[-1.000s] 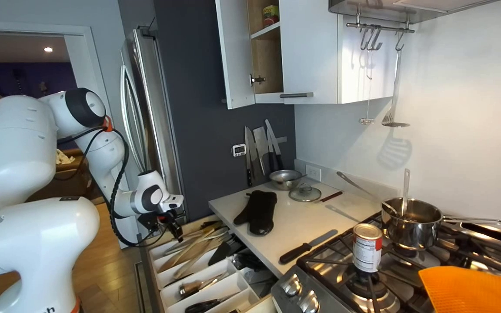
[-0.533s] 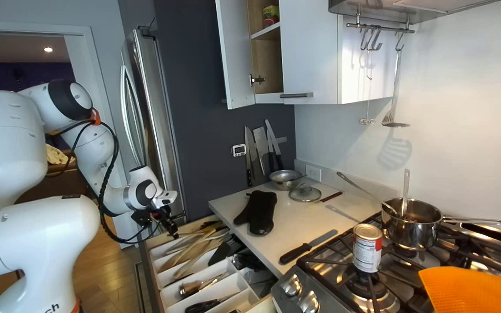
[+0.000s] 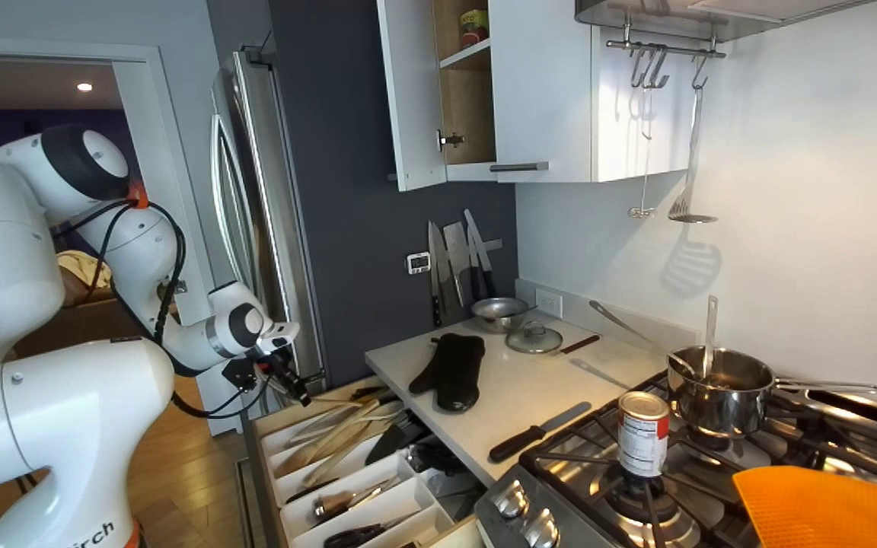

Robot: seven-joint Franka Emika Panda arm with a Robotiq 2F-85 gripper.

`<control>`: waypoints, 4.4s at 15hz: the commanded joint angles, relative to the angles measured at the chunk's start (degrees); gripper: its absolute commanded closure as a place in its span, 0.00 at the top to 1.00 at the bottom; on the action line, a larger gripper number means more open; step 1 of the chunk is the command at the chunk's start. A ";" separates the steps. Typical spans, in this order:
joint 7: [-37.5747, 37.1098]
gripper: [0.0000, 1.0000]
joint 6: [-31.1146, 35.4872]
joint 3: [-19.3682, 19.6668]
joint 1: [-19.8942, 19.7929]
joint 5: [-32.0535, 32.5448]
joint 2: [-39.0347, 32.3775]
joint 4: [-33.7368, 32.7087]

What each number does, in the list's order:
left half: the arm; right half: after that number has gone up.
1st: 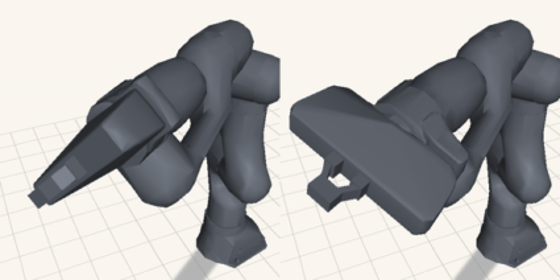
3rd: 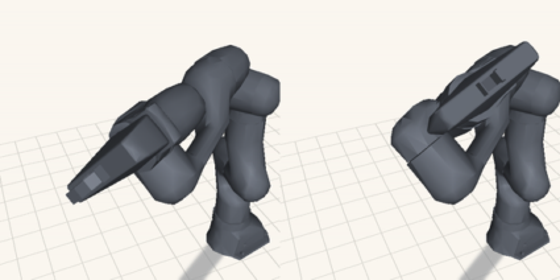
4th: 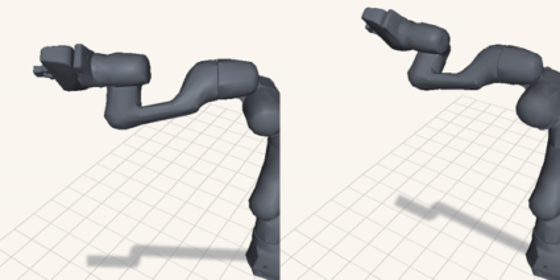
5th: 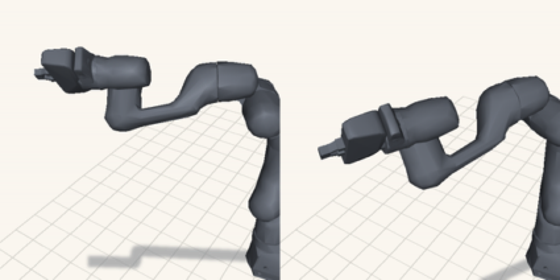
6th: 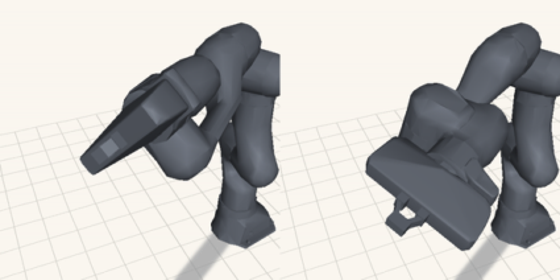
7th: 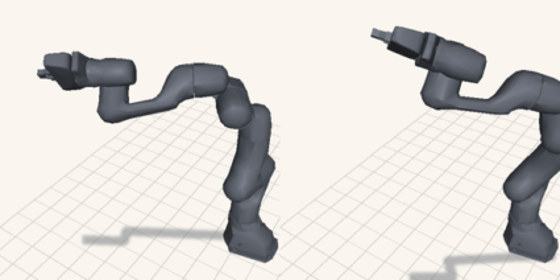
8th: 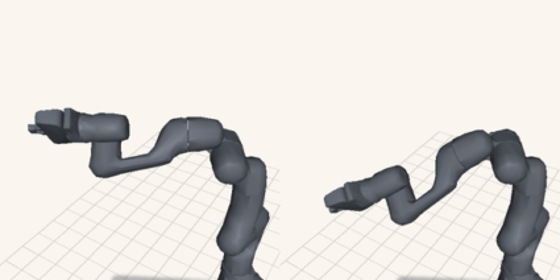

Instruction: Put the wooden spatula in the open drawer

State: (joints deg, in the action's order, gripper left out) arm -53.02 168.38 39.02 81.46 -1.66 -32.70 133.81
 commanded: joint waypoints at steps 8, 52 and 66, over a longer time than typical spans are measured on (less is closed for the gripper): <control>-7.55 0.07 -6.88 17.95 18.27 8.29 -1.24 2.47; 4.92 1.00 14.06 -0.90 -2.51 -14.03 1.13 11.85; 3.43 1.00 -13.30 36.68 26.61 0.58 11.31 10.00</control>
State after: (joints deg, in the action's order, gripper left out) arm -48.57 158.18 68.50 101.52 -5.72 -25.67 143.26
